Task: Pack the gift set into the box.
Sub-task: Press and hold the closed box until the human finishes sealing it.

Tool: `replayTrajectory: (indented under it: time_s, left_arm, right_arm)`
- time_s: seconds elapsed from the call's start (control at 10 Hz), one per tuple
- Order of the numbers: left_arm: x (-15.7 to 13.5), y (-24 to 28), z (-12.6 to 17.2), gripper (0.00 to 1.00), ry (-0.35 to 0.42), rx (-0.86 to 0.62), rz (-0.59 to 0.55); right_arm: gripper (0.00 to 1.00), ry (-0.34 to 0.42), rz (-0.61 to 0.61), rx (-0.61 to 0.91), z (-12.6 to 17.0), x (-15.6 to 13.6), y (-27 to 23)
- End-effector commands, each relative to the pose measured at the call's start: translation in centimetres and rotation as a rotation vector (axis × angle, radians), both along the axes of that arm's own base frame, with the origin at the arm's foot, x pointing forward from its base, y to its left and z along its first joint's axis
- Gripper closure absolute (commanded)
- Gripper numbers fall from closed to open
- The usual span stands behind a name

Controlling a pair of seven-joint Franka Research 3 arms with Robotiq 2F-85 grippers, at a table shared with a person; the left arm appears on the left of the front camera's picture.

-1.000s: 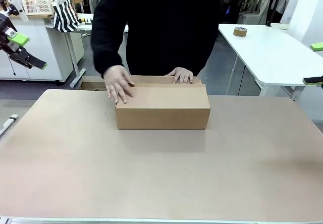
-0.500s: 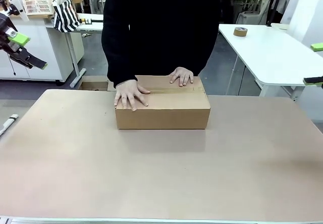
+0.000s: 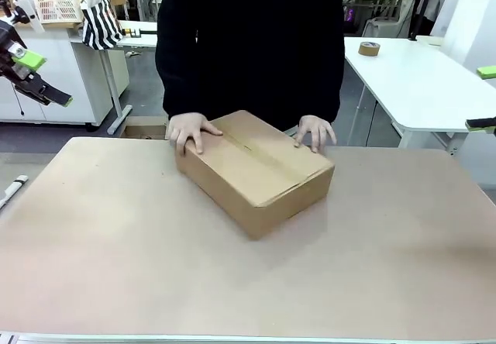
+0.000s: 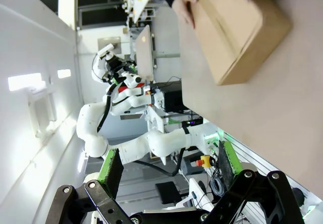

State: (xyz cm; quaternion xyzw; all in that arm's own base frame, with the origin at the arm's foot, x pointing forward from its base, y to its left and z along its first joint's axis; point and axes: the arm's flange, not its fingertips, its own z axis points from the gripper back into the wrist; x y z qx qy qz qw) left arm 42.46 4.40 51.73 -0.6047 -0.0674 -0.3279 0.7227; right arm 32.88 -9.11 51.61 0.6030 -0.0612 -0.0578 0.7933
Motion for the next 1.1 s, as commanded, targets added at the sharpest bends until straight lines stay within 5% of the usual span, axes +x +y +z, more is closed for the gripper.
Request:
replayTrajectory:
  time_s: [0.0,1.0]
  left_arm:
    - [-0.28,-0.04,-0.02,0.0,-0.005,0.006,0.004]
    - [-0.28,-0.04,-0.02,0.0,-0.005,0.006,0.004]
  right_arm:
    - [0.0,-0.027,-0.013,0.016,-0.2,-0.02,0.38]
    - [0.0,-0.027,-0.013,0.016,-0.2,-0.02,0.38]
